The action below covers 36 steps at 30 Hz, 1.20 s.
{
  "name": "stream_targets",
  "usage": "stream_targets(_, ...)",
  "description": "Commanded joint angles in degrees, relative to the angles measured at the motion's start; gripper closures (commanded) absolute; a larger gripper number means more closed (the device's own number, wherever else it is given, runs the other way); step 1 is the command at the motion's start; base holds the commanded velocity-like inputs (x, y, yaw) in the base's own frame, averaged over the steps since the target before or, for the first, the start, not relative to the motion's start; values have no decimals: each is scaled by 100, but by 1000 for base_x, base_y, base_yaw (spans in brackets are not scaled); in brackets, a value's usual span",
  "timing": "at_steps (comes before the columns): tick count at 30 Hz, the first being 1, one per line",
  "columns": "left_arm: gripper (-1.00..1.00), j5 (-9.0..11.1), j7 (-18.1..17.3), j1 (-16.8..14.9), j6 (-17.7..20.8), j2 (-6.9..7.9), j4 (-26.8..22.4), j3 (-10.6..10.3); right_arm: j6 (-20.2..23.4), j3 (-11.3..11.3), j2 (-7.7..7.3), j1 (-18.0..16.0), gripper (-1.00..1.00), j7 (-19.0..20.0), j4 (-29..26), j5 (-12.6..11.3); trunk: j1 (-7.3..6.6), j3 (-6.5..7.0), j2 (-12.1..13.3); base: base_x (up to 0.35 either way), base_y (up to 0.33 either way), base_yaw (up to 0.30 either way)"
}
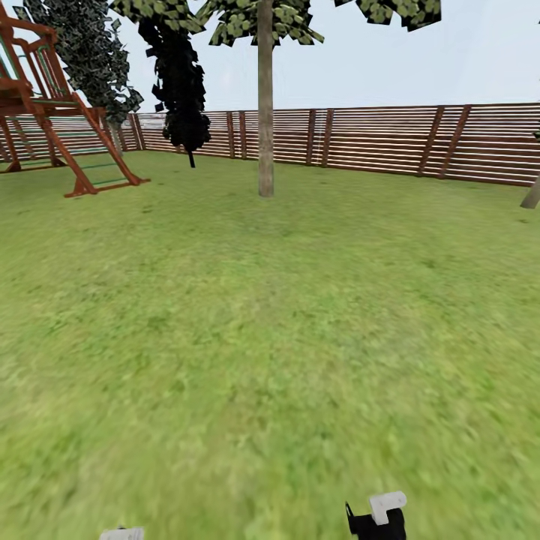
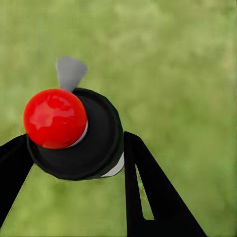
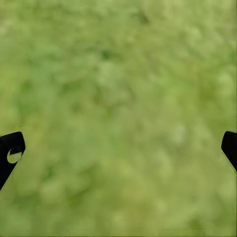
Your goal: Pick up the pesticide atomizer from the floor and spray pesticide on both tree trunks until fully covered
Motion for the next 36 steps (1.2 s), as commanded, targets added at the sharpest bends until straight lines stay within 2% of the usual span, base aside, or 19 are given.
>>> stream_targets(1, 100, -59, -14, -4, -19, 1, 4, 53, -7, 34, 1, -3, -100, -52, 6, 45, 3, -5, -2, 340, 0, 0)
stream_targets(36, 100, -59, -14, -1, -15, 3, 3, 53, -7, 34, -2, -3, -100, -59, 8, 45, 3, -5, -2, 340, 0, 0)
